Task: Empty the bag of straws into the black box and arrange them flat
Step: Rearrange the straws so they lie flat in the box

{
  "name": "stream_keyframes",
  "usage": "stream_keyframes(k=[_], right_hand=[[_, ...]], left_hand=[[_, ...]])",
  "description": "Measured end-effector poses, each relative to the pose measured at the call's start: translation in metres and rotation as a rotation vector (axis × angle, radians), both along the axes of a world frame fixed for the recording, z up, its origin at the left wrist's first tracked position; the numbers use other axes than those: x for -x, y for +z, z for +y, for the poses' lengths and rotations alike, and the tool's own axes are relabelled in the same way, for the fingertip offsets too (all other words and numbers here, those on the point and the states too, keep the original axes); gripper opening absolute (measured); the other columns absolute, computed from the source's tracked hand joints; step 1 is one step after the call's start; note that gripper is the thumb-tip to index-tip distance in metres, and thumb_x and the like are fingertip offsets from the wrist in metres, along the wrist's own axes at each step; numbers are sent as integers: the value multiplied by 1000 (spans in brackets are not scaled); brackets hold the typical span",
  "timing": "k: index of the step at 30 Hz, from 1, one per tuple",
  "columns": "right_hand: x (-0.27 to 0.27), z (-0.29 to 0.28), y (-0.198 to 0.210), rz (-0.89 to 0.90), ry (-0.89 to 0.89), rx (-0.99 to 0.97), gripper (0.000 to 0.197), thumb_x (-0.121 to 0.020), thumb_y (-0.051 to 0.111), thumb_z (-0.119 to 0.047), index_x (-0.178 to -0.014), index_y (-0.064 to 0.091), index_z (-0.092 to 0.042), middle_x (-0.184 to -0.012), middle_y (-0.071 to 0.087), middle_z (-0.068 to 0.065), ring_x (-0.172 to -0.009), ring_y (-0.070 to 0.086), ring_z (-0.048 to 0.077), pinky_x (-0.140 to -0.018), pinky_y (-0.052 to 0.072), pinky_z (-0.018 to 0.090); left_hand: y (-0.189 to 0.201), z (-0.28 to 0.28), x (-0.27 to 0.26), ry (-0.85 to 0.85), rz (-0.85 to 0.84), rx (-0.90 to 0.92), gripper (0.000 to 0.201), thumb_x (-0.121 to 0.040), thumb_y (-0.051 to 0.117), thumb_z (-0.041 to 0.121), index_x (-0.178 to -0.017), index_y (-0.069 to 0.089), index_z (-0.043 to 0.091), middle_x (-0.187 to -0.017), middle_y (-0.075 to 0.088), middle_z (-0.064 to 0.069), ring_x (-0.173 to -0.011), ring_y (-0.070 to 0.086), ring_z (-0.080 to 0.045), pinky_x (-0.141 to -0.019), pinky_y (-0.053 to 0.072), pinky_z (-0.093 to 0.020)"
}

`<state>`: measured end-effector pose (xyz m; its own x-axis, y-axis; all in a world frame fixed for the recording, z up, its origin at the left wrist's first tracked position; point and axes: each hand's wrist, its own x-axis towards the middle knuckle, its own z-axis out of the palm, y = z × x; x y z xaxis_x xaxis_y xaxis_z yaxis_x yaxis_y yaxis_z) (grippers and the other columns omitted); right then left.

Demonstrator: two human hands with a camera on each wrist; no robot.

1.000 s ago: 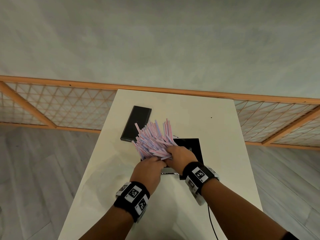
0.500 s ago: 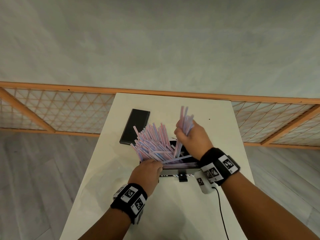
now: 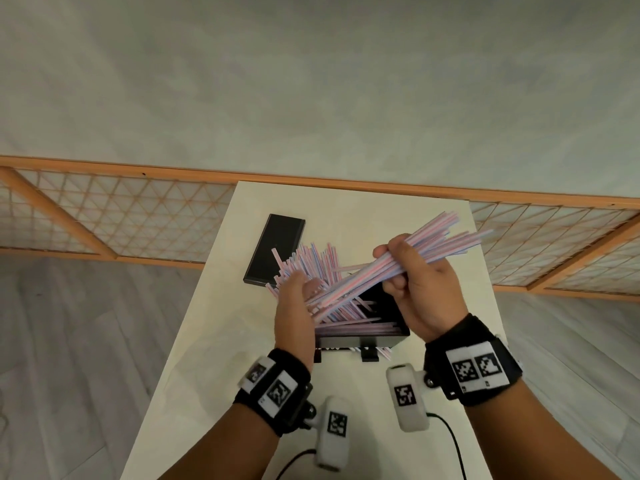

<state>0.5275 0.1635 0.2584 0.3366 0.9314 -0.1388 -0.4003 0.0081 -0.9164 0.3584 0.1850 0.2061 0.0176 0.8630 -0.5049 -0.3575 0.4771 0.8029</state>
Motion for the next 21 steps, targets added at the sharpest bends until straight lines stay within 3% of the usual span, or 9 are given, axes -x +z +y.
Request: stream_keyframes(k=[2, 4, 6, 9, 10, 12, 14, 18, 21], right_hand=[[11, -2, -5, -39, 22, 38, 19, -103, 59, -14, -84, 63, -9, -89, 68, 21, -55, 41, 19, -53, 39, 28], [22, -5, -8, -155, 19, 61, 18, -100, 64, -18, -85, 69, -9, -94, 70, 25, -71, 61, 32, -69, 50, 40], [30, -7, -8, -264, -13, 78, 17, -98, 66, -20, -93, 76, -8, -99, 76, 15, -94, 72, 26, -88, 55, 39], [34, -3, -7, -311, -104, 116, 18, -99, 65, -22, -103, 79, -12, -106, 78, 0, -101, 71, 8, -90, 52, 27], [35, 0, -9, -301, -117, 113, 19, -99, 64, -22, -101, 78, -11, -104, 78, 2, -101, 72, 11, -91, 53, 31], [37, 4, -12, -251, -119, 76, 17, -100, 60, -19, -96, 72, -7, -99, 77, 11, -99, 72, 26, -97, 56, 48], [39, 6, -15, -243, -113, 38, 10, -98, 61, -15, -96, 67, -7, -93, 76, 18, -94, 73, 34, -96, 56, 55], [55, 2, -20, -294, -21, 39, 4, -92, 69, -9, -94, 66, -8, -86, 75, 16, -85, 73, 31, -84, 61, 46], [72, 1, -30, -332, 22, 65, 3, -92, 70, -6, -91, 68, -4, -77, 70, 13, -73, 67, 23, -75, 59, 39]], left_hand=[[8, 5, -4, 72, -260, 95, 48, -103, 51, 47, -130, 63, 9, -117, 72, -10, -112, 69, -26, -91, 55, -42], [11, 7, -4, 100, -370, 131, 55, -102, 50, 50, -127, 66, 3, -112, 71, -15, -107, 70, -30, -92, 55, -45], [10, 7, -4, 82, -373, 131, 57, -104, 46, 48, -122, 69, 0, -109, 71, -16, -103, 70, -32, -94, 54, -46], [4, 4, -7, 87, -345, 166, 48, -107, 43, 41, -115, 71, 3, -111, 70, -16, -103, 70, -33, -96, 54, -47], [2, 3, -8, 83, -347, 184, 47, -107, 42, 40, -116, 70, 3, -114, 70, -17, -106, 70, -34, -97, 53, -47], [-3, -1, -10, 70, -375, 224, 50, -108, 42, 42, -122, 68, 2, -123, 71, -19, -116, 68, -36, -102, 52, -48], [-6, -4, -11, 49, -385, 244, 53, -107, 42, 44, -126, 67, 2, -128, 70, -21, -117, 69, -35, -102, 53, -48], [3, -7, -17, -48, -408, 199, 49, -109, 36, 37, -118, 73, 6, -118, 75, -18, -101, 76, -24, -90, 54, -41], [7, -7, -21, -73, -445, 175, 42, -107, 37, 23, -121, 74, 8, -121, 74, -16, -109, 73, -23, -96, 52, -38]])
